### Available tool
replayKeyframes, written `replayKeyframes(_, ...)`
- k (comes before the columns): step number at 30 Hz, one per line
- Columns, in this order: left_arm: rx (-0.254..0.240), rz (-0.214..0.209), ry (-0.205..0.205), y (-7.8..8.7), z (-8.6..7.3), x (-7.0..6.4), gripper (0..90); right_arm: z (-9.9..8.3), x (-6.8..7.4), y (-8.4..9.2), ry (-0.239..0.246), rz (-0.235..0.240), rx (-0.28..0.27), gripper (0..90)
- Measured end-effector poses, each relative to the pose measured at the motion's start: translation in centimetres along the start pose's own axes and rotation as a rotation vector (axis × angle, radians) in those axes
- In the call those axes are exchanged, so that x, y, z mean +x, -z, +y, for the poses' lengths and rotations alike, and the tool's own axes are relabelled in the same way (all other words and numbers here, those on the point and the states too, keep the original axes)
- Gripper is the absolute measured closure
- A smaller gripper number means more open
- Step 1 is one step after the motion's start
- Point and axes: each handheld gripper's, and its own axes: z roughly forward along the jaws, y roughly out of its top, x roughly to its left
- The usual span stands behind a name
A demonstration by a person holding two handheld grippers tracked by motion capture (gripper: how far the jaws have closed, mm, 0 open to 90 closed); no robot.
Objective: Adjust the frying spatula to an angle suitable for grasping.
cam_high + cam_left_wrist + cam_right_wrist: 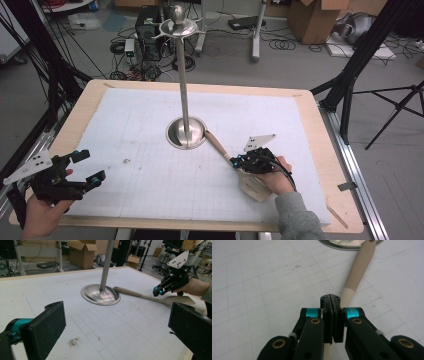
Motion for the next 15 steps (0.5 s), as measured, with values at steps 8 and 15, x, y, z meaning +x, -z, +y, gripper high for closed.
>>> replayKeyframes(8,0.003,0.006,0.003,0.1,-0.1,0.1,1.8,0.1,0.2,-0.7,0.027,0.016,0.059,89.6)
replayKeyframes(15,0.004,0.008,0.006,0.2,-0.2,0.1,1.8,0.1,0.3,-1.1,0.040,0.026,0.104,90.0)
